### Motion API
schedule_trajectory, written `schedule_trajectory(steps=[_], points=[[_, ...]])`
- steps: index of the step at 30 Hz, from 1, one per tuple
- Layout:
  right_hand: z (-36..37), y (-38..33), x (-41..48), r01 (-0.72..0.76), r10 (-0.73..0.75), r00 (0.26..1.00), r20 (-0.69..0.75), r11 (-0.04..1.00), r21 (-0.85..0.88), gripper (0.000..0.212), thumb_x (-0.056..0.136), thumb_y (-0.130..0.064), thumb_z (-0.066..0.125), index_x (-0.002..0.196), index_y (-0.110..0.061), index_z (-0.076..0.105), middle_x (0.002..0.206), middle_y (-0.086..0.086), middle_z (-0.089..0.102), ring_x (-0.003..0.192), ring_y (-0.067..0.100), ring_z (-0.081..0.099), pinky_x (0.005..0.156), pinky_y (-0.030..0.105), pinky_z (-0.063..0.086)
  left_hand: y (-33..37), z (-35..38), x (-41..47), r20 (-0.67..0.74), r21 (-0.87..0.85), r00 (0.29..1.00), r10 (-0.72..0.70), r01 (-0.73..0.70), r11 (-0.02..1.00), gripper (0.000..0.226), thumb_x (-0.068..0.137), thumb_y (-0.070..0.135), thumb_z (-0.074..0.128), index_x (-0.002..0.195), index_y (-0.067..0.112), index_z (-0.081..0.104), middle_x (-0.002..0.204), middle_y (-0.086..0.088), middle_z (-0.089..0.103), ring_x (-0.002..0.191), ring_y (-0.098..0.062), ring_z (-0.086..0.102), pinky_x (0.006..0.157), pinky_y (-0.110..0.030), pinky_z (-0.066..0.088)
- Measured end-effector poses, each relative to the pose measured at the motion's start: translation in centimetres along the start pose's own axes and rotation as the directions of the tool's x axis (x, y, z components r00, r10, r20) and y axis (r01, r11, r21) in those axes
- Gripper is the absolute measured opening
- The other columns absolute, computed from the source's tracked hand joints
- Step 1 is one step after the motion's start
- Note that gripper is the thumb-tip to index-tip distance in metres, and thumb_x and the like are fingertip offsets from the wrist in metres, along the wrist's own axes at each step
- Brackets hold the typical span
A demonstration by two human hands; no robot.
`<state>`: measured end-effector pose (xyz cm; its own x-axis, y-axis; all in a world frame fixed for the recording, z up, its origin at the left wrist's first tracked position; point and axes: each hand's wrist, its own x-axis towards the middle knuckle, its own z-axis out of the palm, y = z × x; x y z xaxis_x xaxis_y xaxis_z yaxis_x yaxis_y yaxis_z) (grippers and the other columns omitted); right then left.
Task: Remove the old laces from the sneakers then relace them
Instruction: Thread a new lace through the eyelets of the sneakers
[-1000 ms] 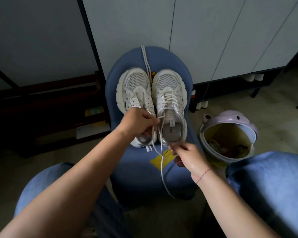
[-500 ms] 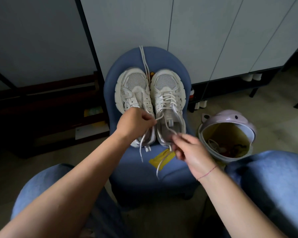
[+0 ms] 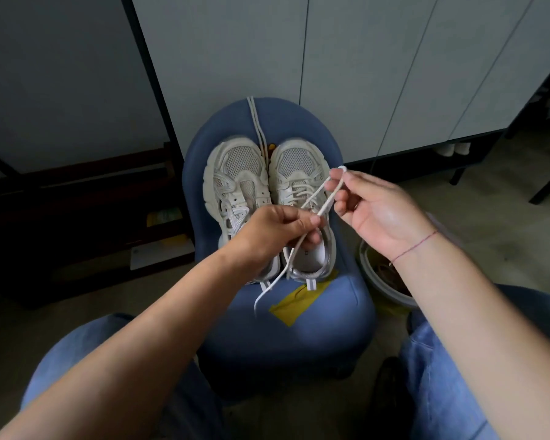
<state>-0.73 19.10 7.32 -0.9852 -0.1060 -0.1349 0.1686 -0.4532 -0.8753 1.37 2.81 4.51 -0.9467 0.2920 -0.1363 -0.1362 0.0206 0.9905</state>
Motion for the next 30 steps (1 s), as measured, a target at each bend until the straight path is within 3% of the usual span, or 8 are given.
schedule_trajectory(steps=[5, 7, 10, 13, 16, 21, 25, 30], points=[[-0.7, 2.1, -0.1, 0.019, 0.029, 0.994, 0.101, 0.898, -0.439, 0.014, 0.091, -0.013, 0.058, 0.098, -0.014, 0.070, 0.067, 0.004, 0.044, 0.057, 0.007, 0.037, 0.049, 0.014, 0.033, 0.2, -0.2, 0.3, -0.107, -0.092, 0.994, -0.028, 0.018, 0.996, 0.015, 0.096, 0.008, 0.057, 0.090, 0.003, 0.070, 0.061, 0.003, 0.068, 0.054, -0.005, 0.060, 0.060, -0.014, 0.053], [-0.8, 2.7, -0.1, 0.054, 0.009, 0.993, 0.122, 0.862, -0.504, 0.010, 0.087, -0.016, 0.063, 0.091, -0.018, 0.072, 0.063, 0.002, 0.046, 0.053, 0.005, 0.036, 0.048, 0.014, 0.032, 0.3, 0.0, 0.3, -0.091, -0.057, 0.996, -0.024, 0.019, 0.998, 0.015, 0.095, 0.008, 0.059, 0.085, 0.006, 0.070, 0.060, 0.004, 0.068, 0.053, -0.003, 0.060, 0.058, -0.012, 0.050], [-0.9, 2.2, 0.5, 0.107, -0.065, 0.993, 0.100, 0.851, -0.514, 0.008, 0.084, -0.017, 0.066, 0.078, -0.016, 0.072, 0.066, 0.010, 0.049, 0.049, 0.005, 0.035, 0.044, 0.013, 0.030, 0.2, 0.5, 0.4, -0.082, -0.051, 0.996, -0.031, 0.027, 0.998, 0.014, 0.093, 0.007, 0.061, 0.082, 0.008, 0.070, 0.059, 0.004, 0.067, 0.052, -0.003, 0.059, 0.060, -0.013, 0.051], [-1.2, 0.8, 1.9, 0.115, -0.138, 0.990, -0.018, 0.884, -0.453, 0.018, 0.092, -0.008, 0.057, 0.076, -0.010, 0.066, 0.060, 0.001, 0.047, 0.046, 0.004, 0.037, 0.042, 0.012, 0.030, 0.2, 0.4, 0.7, -0.108, -0.050, 0.994, -0.035, 0.030, 0.998, 0.014, 0.093, 0.006, 0.062, 0.083, 0.008, 0.071, 0.058, 0.004, 0.066, 0.051, -0.004, 0.060, 0.060, -0.013, 0.052], [-1.6, -0.4, 3.1, 0.051, -0.090, 0.990, -0.108, 0.947, -0.316, 0.019, 0.094, -0.010, 0.054, 0.079, -0.008, 0.065, 0.064, 0.002, 0.049, 0.050, 0.005, 0.040, 0.044, 0.013, 0.034, 0.3, 0.2, 1.1, -0.133, -0.066, 0.990, -0.051, 0.043, 0.997, 0.012, 0.094, 0.006, 0.060, 0.087, 0.004, 0.070, 0.057, 0.004, 0.066, 0.050, -0.005, 0.060, 0.059, -0.014, 0.053], [-1.5, 2.0, 2.7, -0.087, 0.132, 0.987, 0.097, 0.924, -0.373, 0.011, 0.089, -0.011, 0.057, 0.091, -0.009, 0.068, 0.073, 0.003, 0.055, 0.054, 0.003, 0.044, 0.051, 0.012, 0.036, 0.4, 0.7, 1.9, -0.190, -0.122, 0.979, -0.078, 0.055, 0.991, 0.016, 0.093, 0.011, 0.063, 0.079, 0.007, 0.070, 0.058, 0.000, 0.067, 0.049, -0.010, 0.060, 0.057, -0.017, 0.055], [-1.8, 2.7, 3.1, -0.020, 0.043, 0.998, 0.055, 0.930, -0.368, 0.014, 0.091, -0.008, 0.056, 0.083, -0.010, 0.067, 0.072, 0.007, 0.050, 0.050, 0.002, 0.043, 0.048, 0.012, 0.037, 0.3, 0.9, 2.6, -0.218, -0.107, 0.970, -0.105, 0.084, 0.991, 0.020, 0.089, 0.020, 0.068, 0.073, 0.008, 0.068, 0.056, -0.001, 0.065, 0.047, -0.012, 0.058, 0.057, -0.022, 0.054], [-2.4, 2.7, 3.3, 0.031, -0.004, 0.998, 0.067, 0.918, -0.395, 0.015, 0.093, -0.008, 0.055, 0.084, -0.008, 0.068, 0.062, -0.001, 0.058, 0.050, 0.003, 0.047, 0.049, 0.014, 0.040, 0.0, 1.1, 3.1, -0.217, -0.119, 0.971, -0.099, 0.074, 0.990, 0.014, 0.092, 0.008, 0.064, 0.079, 0.005, 0.069, 0.058, 0.000, 0.067, 0.052, -0.008, 0.063, 0.059, -0.016, 0.056]])
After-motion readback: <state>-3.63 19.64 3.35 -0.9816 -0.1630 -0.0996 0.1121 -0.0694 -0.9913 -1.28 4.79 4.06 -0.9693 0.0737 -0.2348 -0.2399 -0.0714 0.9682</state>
